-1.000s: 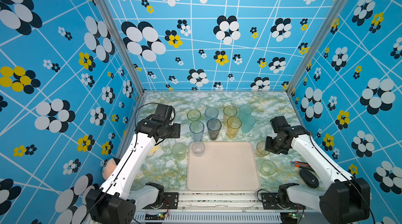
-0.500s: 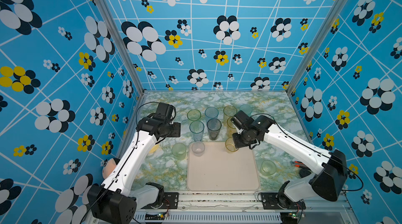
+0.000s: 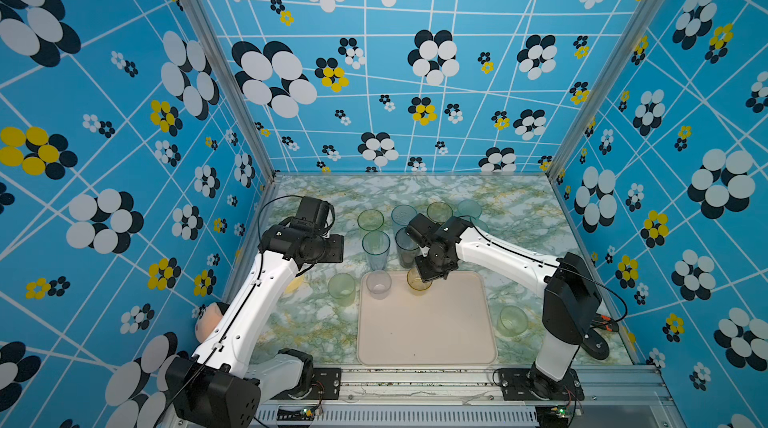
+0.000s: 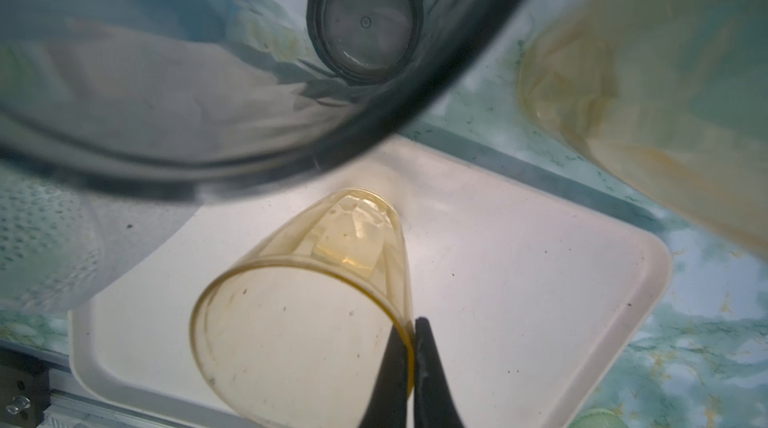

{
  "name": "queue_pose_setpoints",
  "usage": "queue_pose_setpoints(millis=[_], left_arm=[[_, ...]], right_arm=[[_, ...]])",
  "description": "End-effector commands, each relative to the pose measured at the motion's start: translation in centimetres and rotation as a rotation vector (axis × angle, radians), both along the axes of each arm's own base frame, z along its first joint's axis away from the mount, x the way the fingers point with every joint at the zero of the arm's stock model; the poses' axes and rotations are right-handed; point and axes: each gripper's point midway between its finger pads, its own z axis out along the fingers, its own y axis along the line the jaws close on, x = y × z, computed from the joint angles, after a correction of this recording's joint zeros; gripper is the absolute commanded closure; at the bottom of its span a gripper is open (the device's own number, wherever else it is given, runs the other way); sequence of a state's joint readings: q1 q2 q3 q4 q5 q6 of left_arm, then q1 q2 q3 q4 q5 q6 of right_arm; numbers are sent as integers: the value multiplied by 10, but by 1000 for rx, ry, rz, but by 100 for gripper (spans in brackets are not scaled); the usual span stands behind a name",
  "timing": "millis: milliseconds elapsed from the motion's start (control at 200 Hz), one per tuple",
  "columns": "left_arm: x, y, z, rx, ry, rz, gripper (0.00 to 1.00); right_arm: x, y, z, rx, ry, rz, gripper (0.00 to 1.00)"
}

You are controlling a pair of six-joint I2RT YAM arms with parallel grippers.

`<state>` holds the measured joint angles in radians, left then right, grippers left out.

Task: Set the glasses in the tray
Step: 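Lower the amber cup onto the tray beside the clear cup, release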

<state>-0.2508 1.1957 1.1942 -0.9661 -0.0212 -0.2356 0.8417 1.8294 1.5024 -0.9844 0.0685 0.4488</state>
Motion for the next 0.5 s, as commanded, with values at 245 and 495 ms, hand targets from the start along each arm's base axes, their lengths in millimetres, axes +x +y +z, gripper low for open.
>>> queue_pose_setpoints(millis=[245,495], left_arm=[[-6,9,2,22,11,11,35],[-7,10,1,22,15,10,35]], right_arm=[[-4,25,-10,18,34,66,96],[-5,23,-16,3,39,62,94]])
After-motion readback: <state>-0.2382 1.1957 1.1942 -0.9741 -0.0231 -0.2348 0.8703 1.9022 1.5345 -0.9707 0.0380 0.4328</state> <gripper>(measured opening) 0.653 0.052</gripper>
